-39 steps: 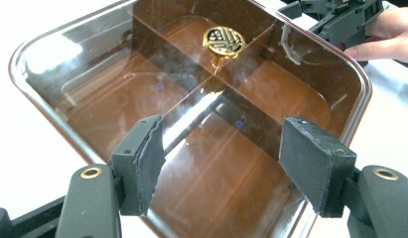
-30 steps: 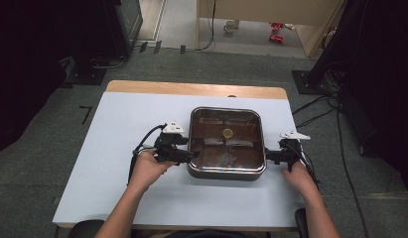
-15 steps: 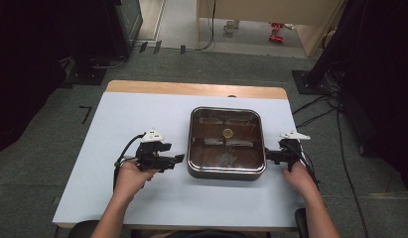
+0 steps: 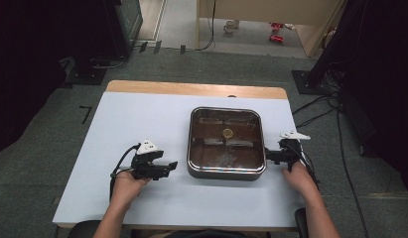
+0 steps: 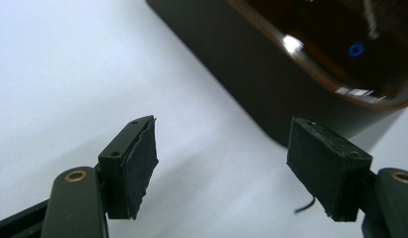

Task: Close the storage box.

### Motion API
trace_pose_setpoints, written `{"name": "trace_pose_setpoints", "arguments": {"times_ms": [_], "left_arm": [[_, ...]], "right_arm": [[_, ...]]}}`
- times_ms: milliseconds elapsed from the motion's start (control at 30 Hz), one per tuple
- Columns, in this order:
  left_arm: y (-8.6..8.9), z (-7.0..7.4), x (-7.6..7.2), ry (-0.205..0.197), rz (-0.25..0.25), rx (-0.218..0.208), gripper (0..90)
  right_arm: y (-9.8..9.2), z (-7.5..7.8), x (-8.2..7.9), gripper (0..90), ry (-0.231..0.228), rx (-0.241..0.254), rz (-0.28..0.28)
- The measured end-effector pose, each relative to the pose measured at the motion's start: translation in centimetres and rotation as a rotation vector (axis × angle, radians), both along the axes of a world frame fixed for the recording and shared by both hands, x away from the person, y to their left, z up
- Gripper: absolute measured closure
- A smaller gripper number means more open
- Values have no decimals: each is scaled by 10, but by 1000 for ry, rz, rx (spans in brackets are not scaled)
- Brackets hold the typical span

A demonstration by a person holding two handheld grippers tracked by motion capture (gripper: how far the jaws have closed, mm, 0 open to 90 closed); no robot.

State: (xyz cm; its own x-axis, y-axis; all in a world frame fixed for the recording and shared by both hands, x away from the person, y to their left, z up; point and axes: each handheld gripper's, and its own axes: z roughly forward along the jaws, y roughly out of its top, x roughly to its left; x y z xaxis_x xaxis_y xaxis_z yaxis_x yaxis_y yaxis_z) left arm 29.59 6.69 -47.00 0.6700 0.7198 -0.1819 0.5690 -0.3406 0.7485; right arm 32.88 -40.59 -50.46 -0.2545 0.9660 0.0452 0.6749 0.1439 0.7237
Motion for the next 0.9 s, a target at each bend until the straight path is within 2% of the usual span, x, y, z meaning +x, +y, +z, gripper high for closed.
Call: {"name": "trace_pose_setpoints", "arguments": {"times_ms": [67, 300, 500, 567, 600, 700, 900], "left_arm": [[-2, -8, 2, 15, -7, 31, 276], [-9, -20, 6, 56, -18, 50, 273], [-10, -24, 3, 24, -45, 33, 206], [-13, -27, -1, -25, -67, 63, 178], [-15, -29, -4, -62, -70, 96, 176], [-21, -29, -8, -94, -73, 160, 177], [-21, -29, -8, -94, -73, 159, 176]], "right_arm": [[0, 0, 0, 99, 0, 0, 0], [0, 0, 0, 99, 0, 0, 0], [0, 0, 0, 99, 0, 0, 0], [0, 0, 0, 99, 0, 0, 0], [0, 0, 0, 99, 0, 0, 0], [0, 0, 0, 99, 0, 0, 0], [0, 0, 0, 99, 0, 0, 0]]}}
